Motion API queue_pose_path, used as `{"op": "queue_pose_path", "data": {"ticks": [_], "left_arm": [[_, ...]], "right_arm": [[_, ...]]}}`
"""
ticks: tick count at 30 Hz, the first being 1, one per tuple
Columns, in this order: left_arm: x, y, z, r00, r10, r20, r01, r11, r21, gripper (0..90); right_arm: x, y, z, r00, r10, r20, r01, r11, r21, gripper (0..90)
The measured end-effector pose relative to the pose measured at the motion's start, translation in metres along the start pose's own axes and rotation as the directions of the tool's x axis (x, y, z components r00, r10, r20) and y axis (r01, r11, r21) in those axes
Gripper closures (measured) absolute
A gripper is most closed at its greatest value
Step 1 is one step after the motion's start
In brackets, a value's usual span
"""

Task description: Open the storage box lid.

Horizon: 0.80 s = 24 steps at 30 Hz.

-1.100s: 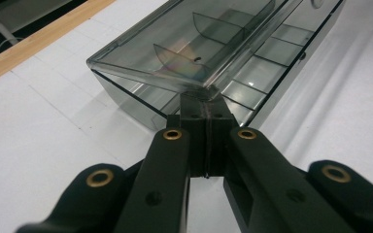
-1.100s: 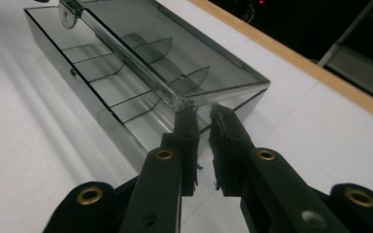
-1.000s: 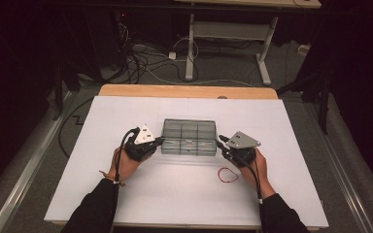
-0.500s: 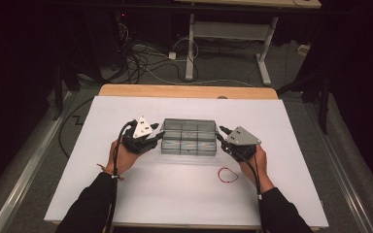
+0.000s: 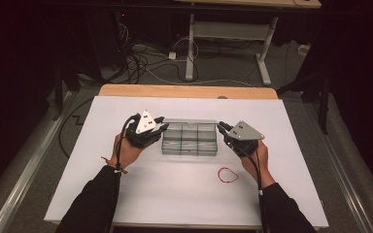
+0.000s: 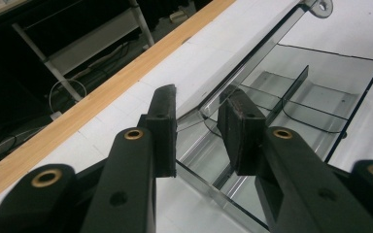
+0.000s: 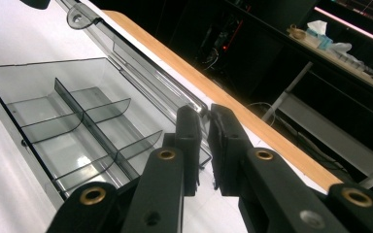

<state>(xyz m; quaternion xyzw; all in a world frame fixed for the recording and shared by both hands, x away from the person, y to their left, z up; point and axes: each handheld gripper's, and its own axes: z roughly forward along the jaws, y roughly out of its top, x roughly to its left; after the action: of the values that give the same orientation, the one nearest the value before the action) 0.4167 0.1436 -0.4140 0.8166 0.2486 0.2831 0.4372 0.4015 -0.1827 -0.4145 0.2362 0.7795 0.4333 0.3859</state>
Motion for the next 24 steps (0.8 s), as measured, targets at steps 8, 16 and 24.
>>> {"op": "queue_pose_path", "data": {"ticks": [8, 16, 24], "left_arm": [[0.010, 0.003, 0.002, 1.0000, 0.001, 0.004, -0.001, 0.9999, -0.013, 67.1], [0.022, 0.014, 0.010, 0.9995, -0.015, 0.026, 0.015, 0.9998, -0.008, 66.7], [0.034, 0.018, 0.024, 0.9986, -0.047, 0.023, 0.046, 0.9988, 0.016, 66.8]], "right_arm": [[-0.003, 0.006, 0.003, 1.0000, 0.006, 0.003, -0.006, 1.000, 0.002, 83.4], [-0.014, 0.014, 0.010, 0.9984, 0.056, 0.006, -0.056, 0.998, -0.009, 79.9], [-0.026, 0.022, 0.024, 0.9968, 0.080, -0.005, -0.080, 0.997, 0.006, 79.3]]}}
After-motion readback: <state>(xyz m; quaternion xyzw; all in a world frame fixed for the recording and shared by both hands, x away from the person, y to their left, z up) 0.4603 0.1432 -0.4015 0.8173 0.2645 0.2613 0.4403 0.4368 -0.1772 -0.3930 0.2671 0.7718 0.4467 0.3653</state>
